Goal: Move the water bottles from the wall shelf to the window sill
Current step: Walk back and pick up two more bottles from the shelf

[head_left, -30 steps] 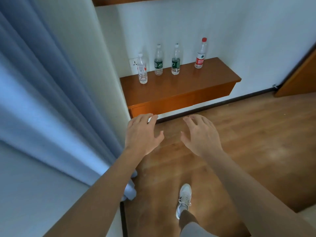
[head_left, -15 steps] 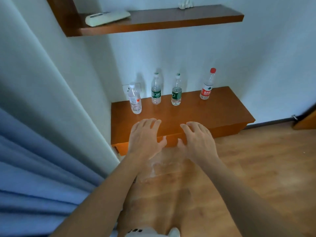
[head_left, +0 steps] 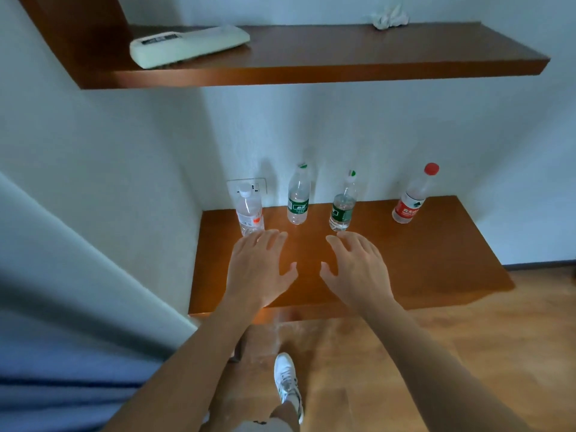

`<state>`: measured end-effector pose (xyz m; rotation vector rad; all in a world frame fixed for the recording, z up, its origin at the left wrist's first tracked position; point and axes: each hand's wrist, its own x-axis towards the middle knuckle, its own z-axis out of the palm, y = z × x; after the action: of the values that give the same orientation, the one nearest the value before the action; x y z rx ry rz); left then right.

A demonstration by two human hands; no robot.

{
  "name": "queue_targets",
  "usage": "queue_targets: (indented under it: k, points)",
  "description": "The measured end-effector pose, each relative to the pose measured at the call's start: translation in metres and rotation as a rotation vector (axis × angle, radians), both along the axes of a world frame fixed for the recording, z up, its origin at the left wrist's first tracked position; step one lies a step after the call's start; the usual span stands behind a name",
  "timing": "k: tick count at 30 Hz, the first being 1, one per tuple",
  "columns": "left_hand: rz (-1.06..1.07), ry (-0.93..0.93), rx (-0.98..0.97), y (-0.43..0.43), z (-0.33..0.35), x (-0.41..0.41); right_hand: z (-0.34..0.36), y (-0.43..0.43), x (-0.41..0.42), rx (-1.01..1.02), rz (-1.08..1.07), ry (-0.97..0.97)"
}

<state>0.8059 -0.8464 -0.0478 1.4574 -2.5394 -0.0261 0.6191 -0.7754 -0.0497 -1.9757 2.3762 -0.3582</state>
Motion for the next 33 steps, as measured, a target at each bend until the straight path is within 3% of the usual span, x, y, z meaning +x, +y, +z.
queue_targets:
  k: [14,23,27,33]
  points:
    - [0.173,0.036,0.086,-0.075,-0.068,0.033,-0.048,-0.116,-0.022,0.071,0.034,-0.067]
    - [0.454,0.111,0.291,-0.133,-0.098,0.041,-0.079,-0.175,-0.035,0.192,-0.088,-0.401]
    - [0.484,0.308,0.458,-0.159,-0.110,0.032,-0.102,-0.200,-0.039,0.178,-0.199,-0.596]
    - [0.441,0.657,0.528,-0.181,-0.121,0.018,-0.118,-0.243,-0.046,0.097,-0.324,-0.912]
